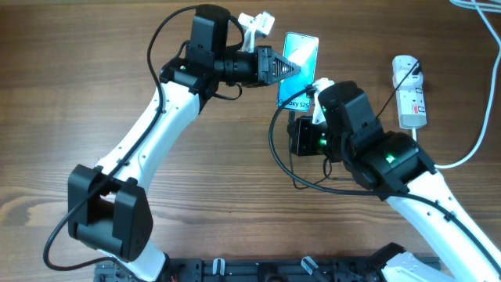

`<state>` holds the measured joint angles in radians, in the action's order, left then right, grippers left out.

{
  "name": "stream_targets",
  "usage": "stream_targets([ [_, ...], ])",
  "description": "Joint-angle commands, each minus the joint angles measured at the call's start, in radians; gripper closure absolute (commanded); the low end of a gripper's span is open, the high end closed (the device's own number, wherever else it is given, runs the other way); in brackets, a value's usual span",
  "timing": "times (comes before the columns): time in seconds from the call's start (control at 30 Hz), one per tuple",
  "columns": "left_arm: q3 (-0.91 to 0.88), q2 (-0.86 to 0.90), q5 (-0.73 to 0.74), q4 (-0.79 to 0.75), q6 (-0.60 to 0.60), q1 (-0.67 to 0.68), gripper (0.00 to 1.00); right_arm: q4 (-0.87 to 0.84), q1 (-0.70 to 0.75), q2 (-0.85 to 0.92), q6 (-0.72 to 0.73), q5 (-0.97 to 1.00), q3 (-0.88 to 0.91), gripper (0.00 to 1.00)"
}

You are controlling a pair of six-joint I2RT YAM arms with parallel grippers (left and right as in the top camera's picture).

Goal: Plug charger to phone and switch on socket
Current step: 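Open the right gripper and pull it away from the plugged phone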

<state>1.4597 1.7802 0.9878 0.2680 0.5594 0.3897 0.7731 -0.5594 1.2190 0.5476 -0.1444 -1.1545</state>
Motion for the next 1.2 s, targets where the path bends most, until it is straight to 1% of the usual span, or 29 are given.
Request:
stream_targets([
  [0.0,0.012,-0.024,0.055,0.013,-0.005,0.012,0.96,-0.048,0.019,-0.011,-0.025,0.086,-0.029,0.95],
  [0.03,0.012,-0.024,0.055,0.013,-0.005,0.012,0.96,-0.048,0.019,-0.011,-0.025,0.085,-0.029,0.94],
  [0.23,0.012,-0.024,0.055,0.013,-0.005,0.012,0.96,-0.047,0.019,-0.011,-0.024,0.085,-0.029,0.79],
  [0.37,0.012,-0.024,0.049,0.013,-0.006,0.012,0.96,-0.033,0.019,-0.011,-0.024,0.085,-0.029,0.60],
  [0.47,0.012,-0.024,0.026,0.013,-0.006,0.012,0.96,-0.001,0.019,-0.011,-0.023,0.085,-0.029,0.52],
  [0.53,0.012,-0.024,0.005,0.014,-0.006,0.012,0.96,0.014,0.019,-0.011,-0.021,0.085,-0.029,0.44],
  [0.6,0.012,-0.024,-0.012,0.014,-0.007,0.012,0.96,0.030,0.019,-0.013,-0.016,0.080,-0.029,0.39],
  [0.63,0.012,-0.024,-0.025,0.023,-0.027,0.012,0.96,0.046,0.019,-0.014,0.003,0.060,-0.030,0.35],
  [0.73,0.012,-0.024,-0.046,0.053,-0.056,0.012,0.96,0.063,0.019,-0.020,0.012,-0.015,-0.031,0.32],
  [0.83,0.012,-0.024,-0.067,0.078,-0.061,0.012,0.96,0.080,0.019,-0.022,0.013,-0.077,-0.031,0.30],
  [0.93,0.012,-0.024,-0.065,0.093,-0.113,0.012,0.96,0.092,0.019,-0.022,0.013,-0.100,-0.031,0.26],
  [1.0,0.012,-0.024,-0.060,0.108,-0.141,0.012,0.96,0.111,0.033,-0.024,0.027,-0.089,-0.035,0.18],
  [1.07,0.012,-0.024,-0.044,0.129,-0.186,0.012,0.96,0.137,0.062,-0.029,0.040,-0.098,-0.047,0.07],
  [1.13,0.012,-0.024,-0.029,0.148,-0.210,0.012,0.96,0.171,0.105,-0.045,0.030,-0.118,-0.074,0.01],
  [1.17,0.012,-0.024,-0.019,0.153,-0.210,0.012,0.96,0.188,0.128,-0.055,0.020,-0.123,-0.088,0.00],
])
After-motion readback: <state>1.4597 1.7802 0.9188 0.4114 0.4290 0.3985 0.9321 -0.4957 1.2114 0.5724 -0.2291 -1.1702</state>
